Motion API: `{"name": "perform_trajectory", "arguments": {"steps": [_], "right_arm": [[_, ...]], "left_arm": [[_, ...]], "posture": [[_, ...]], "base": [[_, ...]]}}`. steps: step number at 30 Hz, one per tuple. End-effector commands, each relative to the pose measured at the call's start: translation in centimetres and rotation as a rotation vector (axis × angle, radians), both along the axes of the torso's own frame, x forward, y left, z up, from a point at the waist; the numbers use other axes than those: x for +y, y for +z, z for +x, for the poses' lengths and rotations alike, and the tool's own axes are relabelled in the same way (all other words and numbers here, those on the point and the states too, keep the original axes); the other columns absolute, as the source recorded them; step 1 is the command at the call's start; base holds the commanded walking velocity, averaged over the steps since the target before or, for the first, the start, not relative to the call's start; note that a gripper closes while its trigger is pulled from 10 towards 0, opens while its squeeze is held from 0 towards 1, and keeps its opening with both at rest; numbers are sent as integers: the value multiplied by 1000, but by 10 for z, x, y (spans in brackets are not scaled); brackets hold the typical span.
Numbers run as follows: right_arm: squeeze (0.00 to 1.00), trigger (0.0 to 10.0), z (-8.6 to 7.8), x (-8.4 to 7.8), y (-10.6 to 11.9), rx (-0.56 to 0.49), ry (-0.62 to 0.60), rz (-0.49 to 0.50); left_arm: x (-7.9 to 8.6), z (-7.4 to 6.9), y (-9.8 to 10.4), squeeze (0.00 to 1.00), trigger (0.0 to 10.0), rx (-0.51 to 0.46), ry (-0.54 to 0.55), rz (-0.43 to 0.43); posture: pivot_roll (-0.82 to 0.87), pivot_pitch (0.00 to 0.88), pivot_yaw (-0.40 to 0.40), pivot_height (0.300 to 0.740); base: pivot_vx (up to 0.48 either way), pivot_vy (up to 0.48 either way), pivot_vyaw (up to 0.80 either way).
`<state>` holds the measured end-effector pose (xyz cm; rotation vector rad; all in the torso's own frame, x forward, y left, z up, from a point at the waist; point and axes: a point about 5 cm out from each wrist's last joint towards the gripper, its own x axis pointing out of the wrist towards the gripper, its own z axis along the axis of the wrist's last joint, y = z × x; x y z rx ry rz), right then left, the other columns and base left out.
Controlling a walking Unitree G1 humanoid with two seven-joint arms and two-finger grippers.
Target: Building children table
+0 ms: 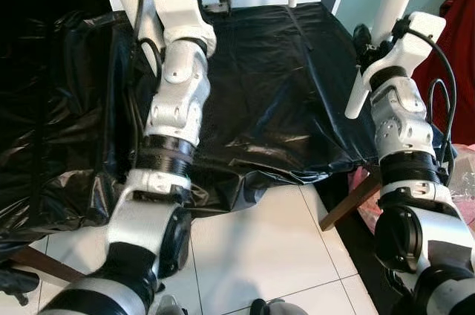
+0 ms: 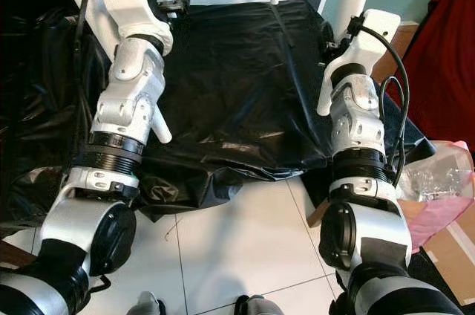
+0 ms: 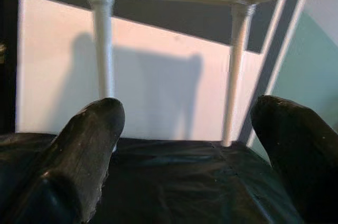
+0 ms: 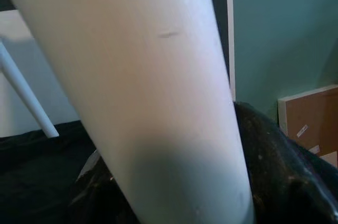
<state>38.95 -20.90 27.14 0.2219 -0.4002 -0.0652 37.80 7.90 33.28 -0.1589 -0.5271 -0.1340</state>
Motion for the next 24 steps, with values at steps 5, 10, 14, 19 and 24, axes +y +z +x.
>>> {"name": "perform_trajectory", "arguments": {"steps": [5,10,14,19,24], "right_arm": [[0,10000,-3,-5,-17,9,-28,56],[0,10000,-2,-4,-40,103,-65,59],[0,10000,-4,-4,-50,133,-110,-22],[1000,10000,-21,3,-70,122,-197,-146],[0,10000,-41,20,-101,168,-188,-172]], "left_arm": [[-35,-17,-26,0,10000,61,-270,160],[-40,-26,-35,0,10000,80,-316,204],[-36,-31,-44,0,10000,109,-322,224],[-35,-47,-73,0,10000,163,-345,312],[-24,-60,-95,0,10000,202,-330,335]], "posture": [[-23,89,-69,740],[-5,104,-66,740],[1,106,-63,740],[9,119,-64,740],[19,124,-56,740]], "base": [[0,0,0],[0,0,0],[0,0,0],[0,0,0],[0,0,0]]}}
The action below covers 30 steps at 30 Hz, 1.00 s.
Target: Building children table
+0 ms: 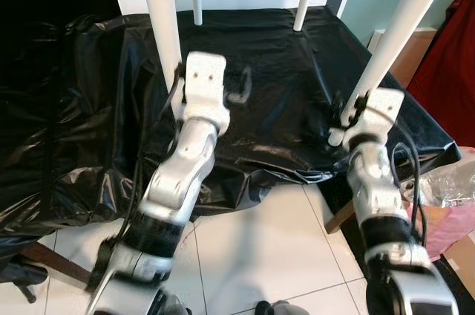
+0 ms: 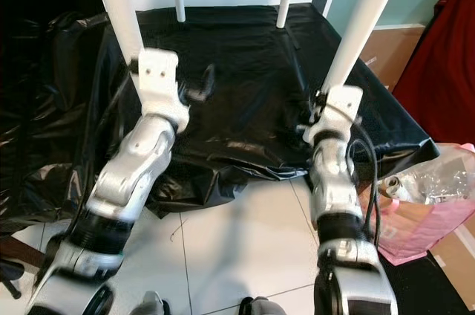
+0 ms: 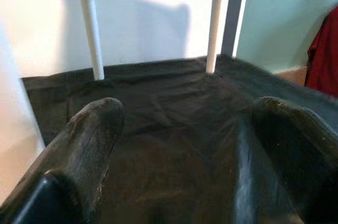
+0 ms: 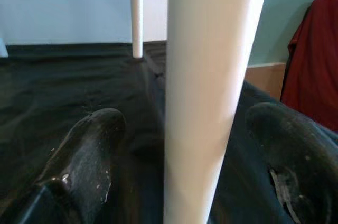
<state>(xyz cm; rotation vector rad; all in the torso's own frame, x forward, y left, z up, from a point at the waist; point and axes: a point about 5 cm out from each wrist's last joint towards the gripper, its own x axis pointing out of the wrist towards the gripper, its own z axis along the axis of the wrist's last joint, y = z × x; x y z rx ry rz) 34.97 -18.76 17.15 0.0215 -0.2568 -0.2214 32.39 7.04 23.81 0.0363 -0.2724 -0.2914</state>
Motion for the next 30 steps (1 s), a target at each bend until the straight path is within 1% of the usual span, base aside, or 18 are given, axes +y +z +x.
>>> {"name": "perform_trajectory", "arguments": {"steps": [1,2,3,5,7,8,9,11,15,18,19,20,23,24,26,28,29,30], "right_arm": [[0,10000,-5,1,-5,6,-4,-16],[0,10000,-9,2,-9,8,0,-30],[0,10000,-18,5,-16,14,8,-47],[0,10000,-24,7,-19,12,26,-60],[0,10000,-38,14,-33,29,111,-92],[0,10000,-41,17,-37,35,139,-98],[0,10000,-47,22,-46,57,212,-99],[0,10000,-50,26,-50,68,268,-105],[0,10000,-68,42,-63,112,540,-133],[0,10000,-76,49,-70,141,660,-145],[0,10000,-79,51,-73,161,711,-148],[0,10000,-83,52,-79,196,779,-157],[0,10000,-85,50,-82,217,806,-158],[0,10000,-83,49,-83,227,816,-158],[0,10000,-83,48,-83,232,822,-157],[0,10000,-82,47,-83,235,823,-155],[0,10000,-82,47,-83,239,825,-152],[0,10000,-82,46,-84,241,826,-150]], "left_arm": [[-14,-10,-7,0,10000,9,-226,78],[-14,-13,-13,0,10000,20,-231,92],[-12,-19,-27,0,10000,46,-229,125],[-10,-24,-35,0,10000,53,-225,142],[-3,-32,-62,0,10000,133,-203,160],[-1,-35,-67,0,10000,144,-199,161],[2,-40,-76,0,10000,166,-192,161],[3,-43,-80,0,10000,168,-191,167],[11,-61,-96,0,10000,183,-223,193],[14,-70,-101,0,10000,189,-261,187],[16,-74,-105,0,10000,206,-277,185],[21,-83,-117,0,10000,263,-291,200],[25,-87,-131,0,10000,327,-278,233],[28,-89,-149,0,10000,411,-249,281],[29,-91,-159,0,10000,474,-246,293],[31,-93,-168,0,10000,502,-237,330],[36,-93,-180,0,10000,569,-202,354],[38,-93,-185,0,10000,592,-183,365]], "posture": [[20,126,-54,740],[22,124,-52,740],[24,127,-52,740],[24,128,-52,740],[22,125,-47,740],[19,123,-47,740],[20,120,-48,740],[20,119,-49,740],[27,106,-60,740],[31,102,-65,740],[33,100,-67,740],[39,99,-71,740],[43,100,-74,740],[44,98,-75,740],[43,95,-73,740],[40,93,-72,740],[34,92,-69,740],[34,93,-69,740]], "base": [[0,0,0],[0,0,0],[0,0,0],[0,0,0],[0,0,0],[0,0,0],[0,0,0],[0,0,0],[0,0,0],[0,0,0],[0,0,0],[0,0,0],[0,0,0],[0,0,0],[0,0,0],[0,0,0],[0,0,0],[0,0,0]]}}
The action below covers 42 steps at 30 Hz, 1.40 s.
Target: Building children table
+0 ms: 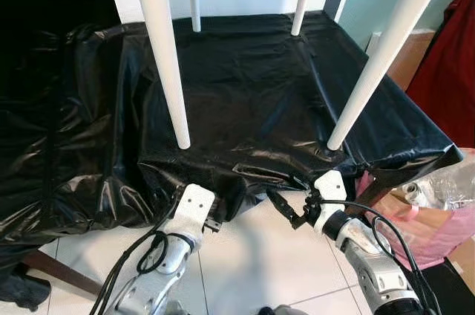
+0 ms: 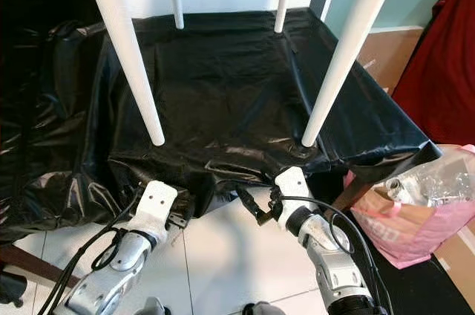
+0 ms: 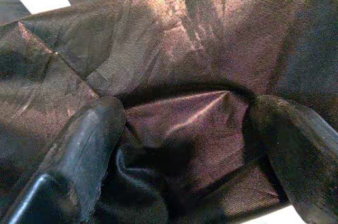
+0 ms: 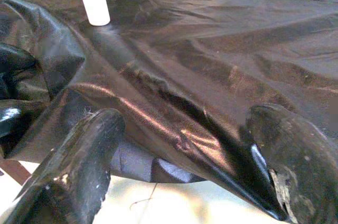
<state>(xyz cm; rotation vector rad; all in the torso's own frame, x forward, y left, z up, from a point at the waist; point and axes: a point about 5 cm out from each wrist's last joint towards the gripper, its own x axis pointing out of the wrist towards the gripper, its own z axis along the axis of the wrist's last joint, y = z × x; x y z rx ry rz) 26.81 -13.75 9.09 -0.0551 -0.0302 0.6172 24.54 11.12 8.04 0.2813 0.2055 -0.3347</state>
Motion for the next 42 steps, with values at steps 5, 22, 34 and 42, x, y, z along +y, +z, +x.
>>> {"name": "perform_trajectory", "arguments": {"steps": [5,22,34,42], "right_arm": [[0,10000,-1,-7,-4,26,-14,-12],[0,10000,-12,-11,-13,65,176,-55],[0,10000,-39,-46,-75,366,185,-147],[0,10000,-52,-67,-131,583,-265,-214]], "left_arm": [[7,-23,-48,0,10000,342,-101,45],[4,-72,-9,0,10000,316,-354,-295],[25,-68,-67,0,10000,400,-176,-151],[29,-48,-122,0,10000,527,51,-91]], "posture": [[20,91,-60,740],[58,107,-92,740],[62,106,-98,740],[35,93,-74,740]], "base": [[0,0,0],[0,0,0],[0,0,0],[0,0,0]]}}
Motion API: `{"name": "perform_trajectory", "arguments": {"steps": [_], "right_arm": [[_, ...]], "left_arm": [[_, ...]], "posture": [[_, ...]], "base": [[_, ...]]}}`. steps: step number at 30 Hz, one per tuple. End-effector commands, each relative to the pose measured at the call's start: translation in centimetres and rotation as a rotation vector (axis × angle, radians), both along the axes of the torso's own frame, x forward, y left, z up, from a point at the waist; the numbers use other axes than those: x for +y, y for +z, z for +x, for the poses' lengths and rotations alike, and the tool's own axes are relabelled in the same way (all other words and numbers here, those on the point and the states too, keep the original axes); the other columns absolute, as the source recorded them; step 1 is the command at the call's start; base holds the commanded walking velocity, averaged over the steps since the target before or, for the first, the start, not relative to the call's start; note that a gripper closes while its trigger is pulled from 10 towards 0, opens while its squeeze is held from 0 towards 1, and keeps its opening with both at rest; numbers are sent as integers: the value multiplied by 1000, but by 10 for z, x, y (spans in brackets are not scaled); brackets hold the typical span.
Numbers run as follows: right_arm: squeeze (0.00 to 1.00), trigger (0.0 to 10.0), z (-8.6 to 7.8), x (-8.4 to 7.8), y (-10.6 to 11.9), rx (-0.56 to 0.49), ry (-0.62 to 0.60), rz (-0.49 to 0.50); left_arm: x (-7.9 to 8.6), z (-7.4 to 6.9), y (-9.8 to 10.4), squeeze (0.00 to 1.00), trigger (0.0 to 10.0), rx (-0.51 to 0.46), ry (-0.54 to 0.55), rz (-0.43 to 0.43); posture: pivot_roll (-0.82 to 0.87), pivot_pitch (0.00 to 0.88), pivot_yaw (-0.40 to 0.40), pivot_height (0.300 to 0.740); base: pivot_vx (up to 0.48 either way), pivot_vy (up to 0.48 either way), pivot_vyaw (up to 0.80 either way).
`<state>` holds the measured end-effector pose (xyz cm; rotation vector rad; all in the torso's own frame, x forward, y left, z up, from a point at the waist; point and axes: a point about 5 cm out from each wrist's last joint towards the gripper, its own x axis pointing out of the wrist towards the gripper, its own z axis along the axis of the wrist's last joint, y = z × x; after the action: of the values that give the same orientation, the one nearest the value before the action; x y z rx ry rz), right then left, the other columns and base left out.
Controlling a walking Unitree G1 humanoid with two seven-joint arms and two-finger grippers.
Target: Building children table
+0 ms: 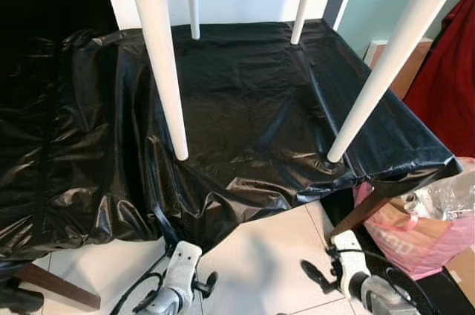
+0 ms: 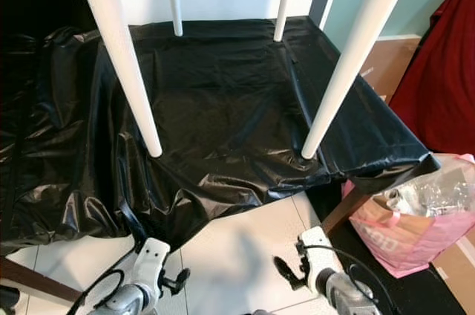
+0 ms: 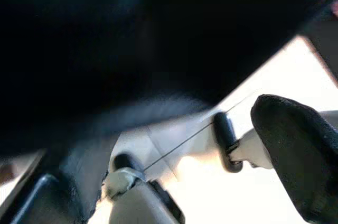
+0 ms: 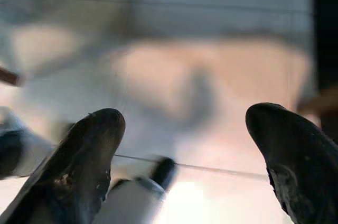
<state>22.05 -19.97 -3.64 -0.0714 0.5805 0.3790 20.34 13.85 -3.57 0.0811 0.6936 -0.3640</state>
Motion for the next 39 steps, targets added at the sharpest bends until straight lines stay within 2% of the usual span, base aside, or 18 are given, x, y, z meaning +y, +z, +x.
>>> {"name": "perform_trajectory", "arguments": {"steps": [1,2,3,6,9,11,12,13,17,20,21,24,26,34,39], "right_arm": [[0,10000,-5,-4,-7,30,-56,-26],[0,10000,-8,-3,-13,64,-98,-41],[0,10000,-10,-3,-16,80,-115,-54],[0,10000,-23,-1,-28,151,-147,-116],[0,10000,-37,-3,-39,225,-207,-159],[0,10000,-51,-6,-48,294,-296,-182],[0,10000,-53,-7,-48,301,-317,-187],[0,10000,-53,-7,-49,306,-333,-188],[0,10000,-46,10,-49,290,-329,-176],[0,10000,-47,19,-50,282,-267,-198],[0,10000,-46,19,-50,281,-258,-201],[0,10000,-45,21,-49,278,-223,-219],[0,10000,-44,21,-49,277,-214,-228],[0,10000,-44,14,-48,276,-201,-280],[0,10000,-47,11,-50,289,-230,-276]], "left_arm": [[4,-6,-12,0,10000,38,8,33],[6,-9,-24,0,10000,92,26,71],[7,-9,-27,0,10000,108,44,75],[5,-3,-32,0,10000,131,80,70],[5,-7,-39,0,10000,190,127,81],[2,-12,-45,0,10000,229,158,65],[2,-12,-45,0,10000,237,165,66],[2,-13,-46,0,10000,249,162,76],[9,-13,-47,0,10000,266,97,146],[6,-14,-49,0,10000,283,51,177],[1,-20,-51,0,10000,296,15,181],[-5,-25,-54,0,10000,310,-1,182],[-25,-24,-53,0,10000,308,-8,165],[-73,-14,-42,0,10000,289,-20,109],[-57,-20,-48,0,10000,298,-11,118]], "posture": [[34,87,-67,740],[29,82,-62,740],[27,81,-60,740],[26,73,-45,740],[12,57,-21,740],[-12,50,3,740],[-15,50,8,740],[-16,50,10,740],[-5,61,31,740],[4,64,17,740],[7,66,11,740],[5,67,0,740],[6,66,-4,740],[-10,52,-8,740],[-17,44,-2,740]], "base": [[0,0,0],[0,0,0],[0,0,0],[0,0,0],[0,0,0],[0,0,0],[0,0,0],[0,0,0],[0,0,0],[0,0,0],[0,0,0],[0,0,0],[0,0,0],[0,0,0],[0,-112,0]]}}
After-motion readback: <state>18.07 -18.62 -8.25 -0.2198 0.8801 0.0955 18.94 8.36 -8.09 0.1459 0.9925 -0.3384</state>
